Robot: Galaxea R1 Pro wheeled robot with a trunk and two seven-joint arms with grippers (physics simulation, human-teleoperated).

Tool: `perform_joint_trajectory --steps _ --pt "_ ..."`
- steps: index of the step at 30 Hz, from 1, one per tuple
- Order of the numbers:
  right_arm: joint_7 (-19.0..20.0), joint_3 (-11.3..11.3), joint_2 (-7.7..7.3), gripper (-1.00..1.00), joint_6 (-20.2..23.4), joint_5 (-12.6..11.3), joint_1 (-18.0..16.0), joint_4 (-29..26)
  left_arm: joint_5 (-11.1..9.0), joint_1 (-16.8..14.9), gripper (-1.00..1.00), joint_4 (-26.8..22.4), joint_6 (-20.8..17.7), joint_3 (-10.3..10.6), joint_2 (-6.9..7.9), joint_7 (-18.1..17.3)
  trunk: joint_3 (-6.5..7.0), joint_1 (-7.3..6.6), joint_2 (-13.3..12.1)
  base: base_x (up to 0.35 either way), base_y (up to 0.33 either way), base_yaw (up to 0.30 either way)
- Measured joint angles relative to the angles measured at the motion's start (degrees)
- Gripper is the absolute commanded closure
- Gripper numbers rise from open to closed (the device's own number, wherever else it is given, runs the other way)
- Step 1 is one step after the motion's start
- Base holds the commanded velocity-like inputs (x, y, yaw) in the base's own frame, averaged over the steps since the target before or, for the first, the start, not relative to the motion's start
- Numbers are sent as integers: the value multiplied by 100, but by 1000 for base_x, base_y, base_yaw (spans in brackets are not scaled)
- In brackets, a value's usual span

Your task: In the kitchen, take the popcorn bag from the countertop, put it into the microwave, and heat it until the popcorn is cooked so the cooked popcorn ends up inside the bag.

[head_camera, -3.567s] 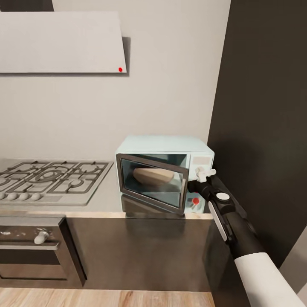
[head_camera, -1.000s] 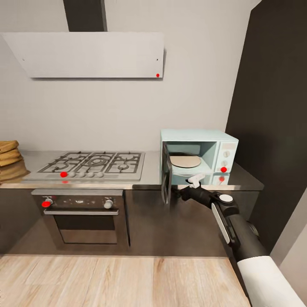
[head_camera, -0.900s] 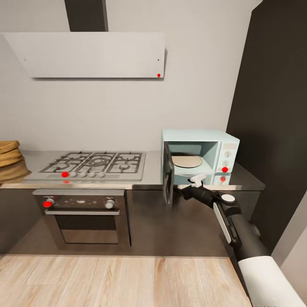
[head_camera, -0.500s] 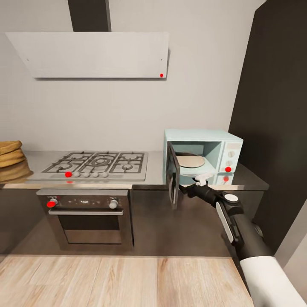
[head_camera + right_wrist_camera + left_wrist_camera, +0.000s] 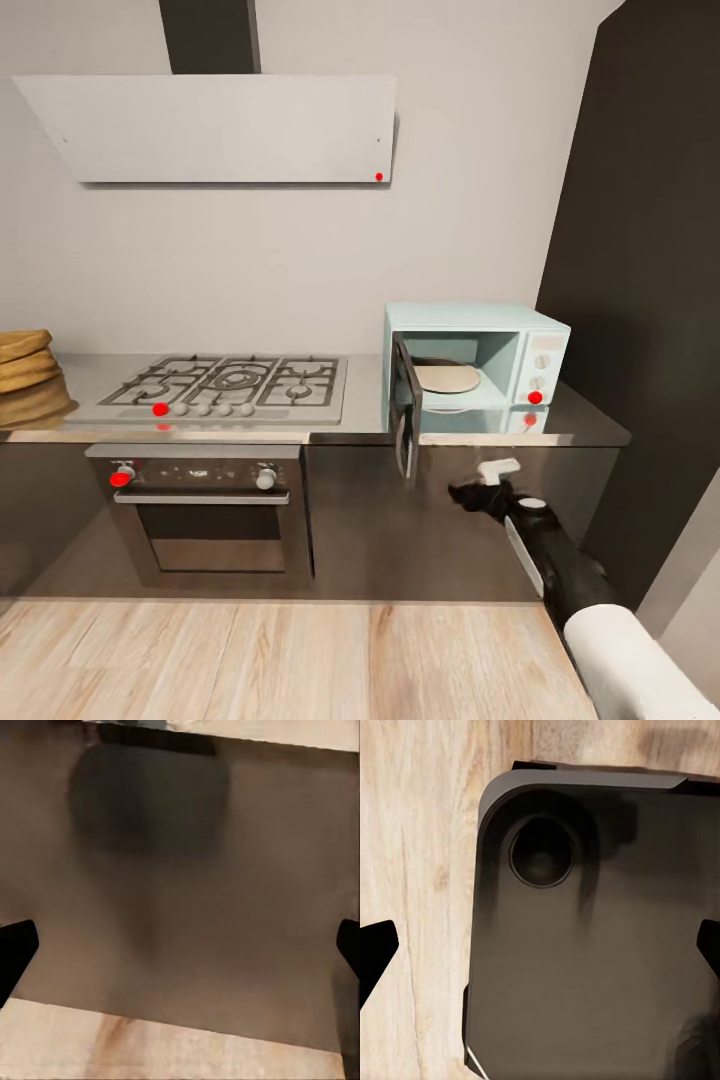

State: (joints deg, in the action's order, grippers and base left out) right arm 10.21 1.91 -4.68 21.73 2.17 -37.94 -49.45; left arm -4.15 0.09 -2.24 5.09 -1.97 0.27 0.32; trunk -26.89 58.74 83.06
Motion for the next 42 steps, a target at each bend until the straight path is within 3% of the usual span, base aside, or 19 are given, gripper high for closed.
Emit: perform_joint_trajectory --steps 3,10,13,14,17,24,28,42 --pt "11 -34 -71 -100 -240 -12 1 941 -2 1 -100 0 0 0 0 4 0 0 0 0 0 0" --pt "81 -29 -37 -100 -364 -47 0 3209 -6 2 -100 0 0 0 0 4 0 0 0 0 0 0" --pt "89 -21 -13 -100 -942 -44 15 4632 -7 2 -100 0 1 0 0 5 -1 0 0 0 0 0" --pt "83 -19 -14 -100 -1184 -37 230 4942 -6 1 -100 -3 0 0 0 5 -1 0 0 0 0 0" --pt "28 -22 -14 -100 -1368 -31 1087 5101 -7 1 -100 -4 -1 0 0 4 -1 0 0 0 0 0" --pt "-23 -39 -7 -100 -1365 -75 2312 5133 -7 0 -100 -2 -1 -1 0 11 -1 0 1 0 0 0" --pt "-44 -46 46 -100 -1316 -53 2485 5131 -7 -1 -100 -1 -1 0 0 13 0 0 0 0 0 1" --pt "-56 -46 74 -100 -1406 -26 2517 5130 -7 0 -100 -1 -1 1 0 13 0 0 0 0 0 250"
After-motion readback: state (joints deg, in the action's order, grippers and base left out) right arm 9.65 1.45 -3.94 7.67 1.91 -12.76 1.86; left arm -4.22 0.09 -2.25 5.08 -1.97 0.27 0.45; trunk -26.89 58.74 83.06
